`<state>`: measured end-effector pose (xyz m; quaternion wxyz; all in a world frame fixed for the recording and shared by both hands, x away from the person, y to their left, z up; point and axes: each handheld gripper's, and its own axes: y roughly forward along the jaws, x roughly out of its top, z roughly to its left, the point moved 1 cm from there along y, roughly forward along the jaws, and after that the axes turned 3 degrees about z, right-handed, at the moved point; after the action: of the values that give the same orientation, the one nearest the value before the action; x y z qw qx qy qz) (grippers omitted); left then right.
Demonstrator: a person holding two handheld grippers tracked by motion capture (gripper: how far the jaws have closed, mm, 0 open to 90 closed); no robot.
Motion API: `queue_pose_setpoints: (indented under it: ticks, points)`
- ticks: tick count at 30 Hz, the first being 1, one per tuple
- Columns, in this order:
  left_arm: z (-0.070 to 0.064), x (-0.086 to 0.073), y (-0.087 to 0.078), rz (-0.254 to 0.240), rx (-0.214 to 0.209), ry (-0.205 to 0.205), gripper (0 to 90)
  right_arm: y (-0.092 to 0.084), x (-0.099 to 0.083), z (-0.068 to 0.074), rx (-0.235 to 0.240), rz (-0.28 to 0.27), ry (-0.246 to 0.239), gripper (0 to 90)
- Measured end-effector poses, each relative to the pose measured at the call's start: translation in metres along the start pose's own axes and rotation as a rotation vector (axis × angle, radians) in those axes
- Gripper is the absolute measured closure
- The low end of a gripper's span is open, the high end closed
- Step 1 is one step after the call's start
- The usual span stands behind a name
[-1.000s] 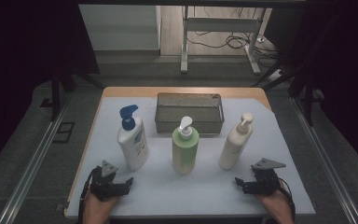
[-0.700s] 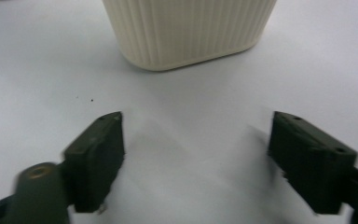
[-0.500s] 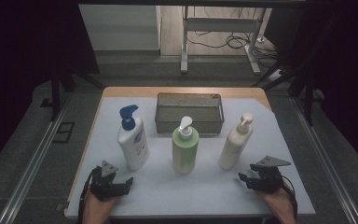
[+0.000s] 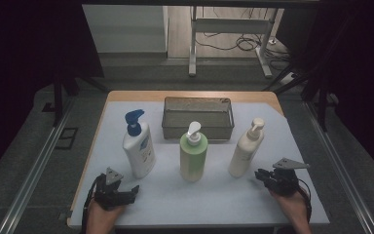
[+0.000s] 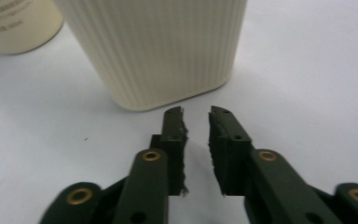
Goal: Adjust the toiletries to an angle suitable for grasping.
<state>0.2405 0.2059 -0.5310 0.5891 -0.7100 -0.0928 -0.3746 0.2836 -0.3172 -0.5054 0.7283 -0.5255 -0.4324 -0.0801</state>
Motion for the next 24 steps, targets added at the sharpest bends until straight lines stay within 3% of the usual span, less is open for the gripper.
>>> queue_pose_setpoints:
  ticks: [7,24]
  points:
    - [0.0,0.0,0.0,0.0,0.0,-0.001,12.0,0.001,0.006,-0.004,-0.019,-0.013,0.011,86.5]
    - [0.0,0.0,0.0,0.0,0.0,-0.001,12.0,0.018,0.031,-0.011,-0.063,-0.013,0.022,85.0]
